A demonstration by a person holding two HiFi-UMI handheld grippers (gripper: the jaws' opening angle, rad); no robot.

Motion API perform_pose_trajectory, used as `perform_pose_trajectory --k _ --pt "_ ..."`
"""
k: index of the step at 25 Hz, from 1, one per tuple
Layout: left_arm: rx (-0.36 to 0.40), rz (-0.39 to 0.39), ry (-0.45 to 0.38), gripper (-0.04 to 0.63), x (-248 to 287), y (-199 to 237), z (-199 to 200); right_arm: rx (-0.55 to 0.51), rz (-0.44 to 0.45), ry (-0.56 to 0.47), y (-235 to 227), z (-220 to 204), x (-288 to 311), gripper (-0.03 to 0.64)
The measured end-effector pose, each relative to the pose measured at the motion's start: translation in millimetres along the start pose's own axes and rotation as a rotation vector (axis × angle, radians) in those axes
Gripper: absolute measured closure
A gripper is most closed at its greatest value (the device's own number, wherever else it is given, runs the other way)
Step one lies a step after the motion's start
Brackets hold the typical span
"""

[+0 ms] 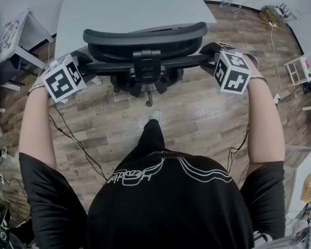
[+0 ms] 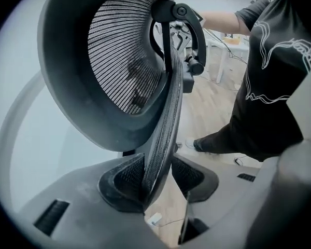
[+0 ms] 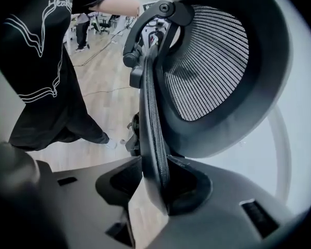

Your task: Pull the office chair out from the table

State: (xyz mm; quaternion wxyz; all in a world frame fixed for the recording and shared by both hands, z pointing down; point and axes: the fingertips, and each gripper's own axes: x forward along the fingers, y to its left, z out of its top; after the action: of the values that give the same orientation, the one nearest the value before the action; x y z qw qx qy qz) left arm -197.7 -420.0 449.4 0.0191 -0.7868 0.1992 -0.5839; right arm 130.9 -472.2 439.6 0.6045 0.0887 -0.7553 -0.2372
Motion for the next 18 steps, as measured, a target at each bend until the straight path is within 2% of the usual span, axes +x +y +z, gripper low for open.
perform_pose_trajectory --k 3,10,13,18 --pt "-0.003 0.032 0.029 0.439 -7 -27 -4 -0.003 -0.026 -0.022 20 4 -7 0.451" --pt "-0.011 0.165 0.051 0.423 -13 -83 -24 -0.015 -0.071 -0.060 70 19 -19 0.443" --pt "-0.007 0.162 0.078 0.423 -14 -92 -28 -0.021 -0.072 -0.072 76 22 -24 0.442" --pt "-0.014 0.155 0.070 0.422 -21 -102 -26 -0.042 -0.068 -0.094 79 24 -36 0.442"
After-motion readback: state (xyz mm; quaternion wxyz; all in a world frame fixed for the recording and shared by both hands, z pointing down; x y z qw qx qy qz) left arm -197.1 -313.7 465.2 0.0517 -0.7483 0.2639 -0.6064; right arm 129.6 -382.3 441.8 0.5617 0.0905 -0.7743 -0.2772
